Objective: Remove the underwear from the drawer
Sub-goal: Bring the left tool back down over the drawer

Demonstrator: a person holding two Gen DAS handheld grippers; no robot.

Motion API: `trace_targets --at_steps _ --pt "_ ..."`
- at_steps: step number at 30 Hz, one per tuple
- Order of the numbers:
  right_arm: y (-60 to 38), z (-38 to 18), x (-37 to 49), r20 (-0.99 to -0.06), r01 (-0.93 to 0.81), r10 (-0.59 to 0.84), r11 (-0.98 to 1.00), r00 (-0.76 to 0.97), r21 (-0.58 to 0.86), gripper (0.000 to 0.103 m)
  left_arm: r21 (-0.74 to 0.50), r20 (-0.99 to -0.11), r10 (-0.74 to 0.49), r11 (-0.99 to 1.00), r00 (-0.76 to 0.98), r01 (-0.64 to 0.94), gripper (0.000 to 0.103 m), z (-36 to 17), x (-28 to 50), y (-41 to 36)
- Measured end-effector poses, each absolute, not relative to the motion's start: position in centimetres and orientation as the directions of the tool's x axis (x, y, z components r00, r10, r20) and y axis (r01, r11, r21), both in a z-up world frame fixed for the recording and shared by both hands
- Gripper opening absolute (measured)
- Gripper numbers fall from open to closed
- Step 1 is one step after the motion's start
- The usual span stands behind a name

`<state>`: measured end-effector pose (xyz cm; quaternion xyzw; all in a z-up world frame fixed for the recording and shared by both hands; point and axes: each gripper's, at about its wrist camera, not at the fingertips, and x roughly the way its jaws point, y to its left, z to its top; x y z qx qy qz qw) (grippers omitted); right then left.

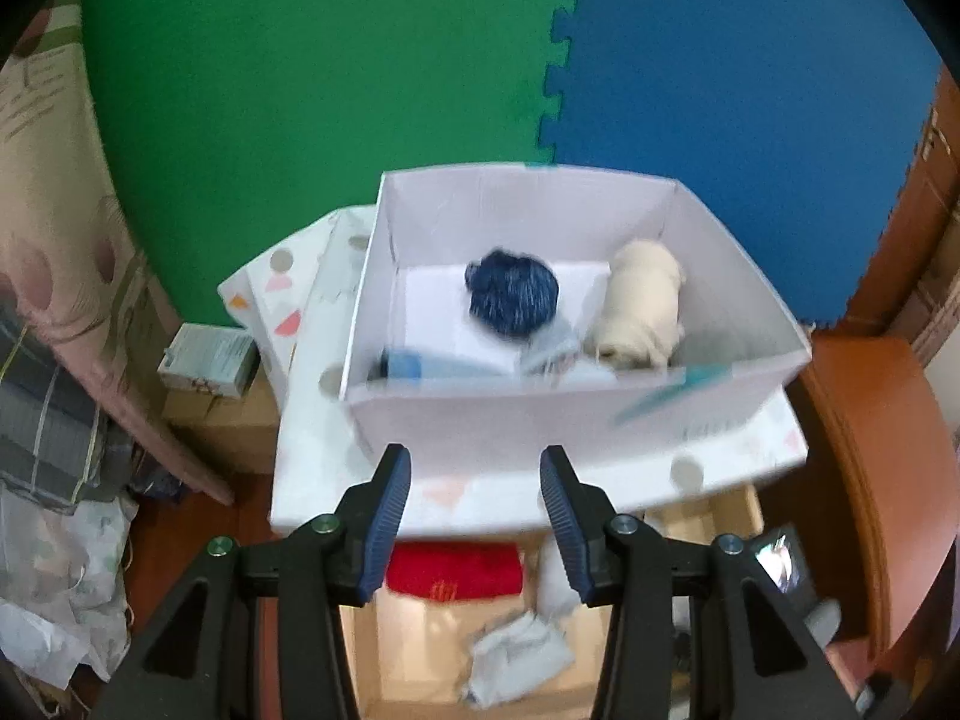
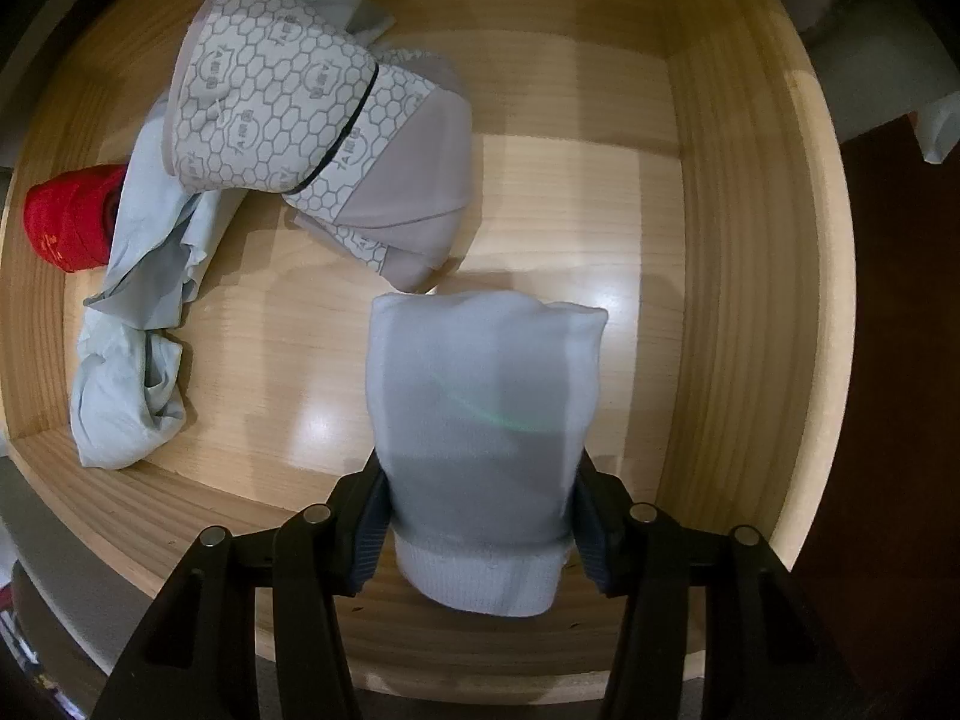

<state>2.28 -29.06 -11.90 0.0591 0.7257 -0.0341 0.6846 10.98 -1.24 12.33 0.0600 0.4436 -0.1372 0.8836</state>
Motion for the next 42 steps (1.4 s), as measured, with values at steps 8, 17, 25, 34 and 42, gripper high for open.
trace_targets --at_steps 8,17,25,34,42 --pt "-28.3 -12.1 2.1 -0.998 0.118 -0.006 0.993 -0.061 -0.014 0.049 0.055 -0.828 -0.106 0.962 0.551 0.268 0.046 6.4 5.0 1.5" --pt "-27.2 -12.4 2.0 -0.996 0.095 -0.056 0.994 -0.071 -0.063 0.049 -0.018 -0.874 -0.102 0.984 0.475 0.179 0.046 -0.1 3.0 3.4" --pt "-25.5 -12.7 1.9 -0.992 0.066 -0.099 0.992 -0.074 -0.104 0.049 -0.052 -0.878 -0.118 0.987 0.464 0.154 0.046 -3.2 2.5 3.9" --pt "-23.8 -12.8 1.5 -0.992 0.068 -0.111 0.991 -0.066 -0.115 0.048 -0.113 -0.85 -0.165 0.985 0.5 0.132 0.046 -3.1 2.1 4.3" --pt "-23.3 -12.1 1.6 -0.996 0.093 -0.088 0.992 -0.009 -0.089 0.045 -0.151 -0.855 -0.201 0.978 0.478 0.142 0.046 -3.6 2.4 4.0"
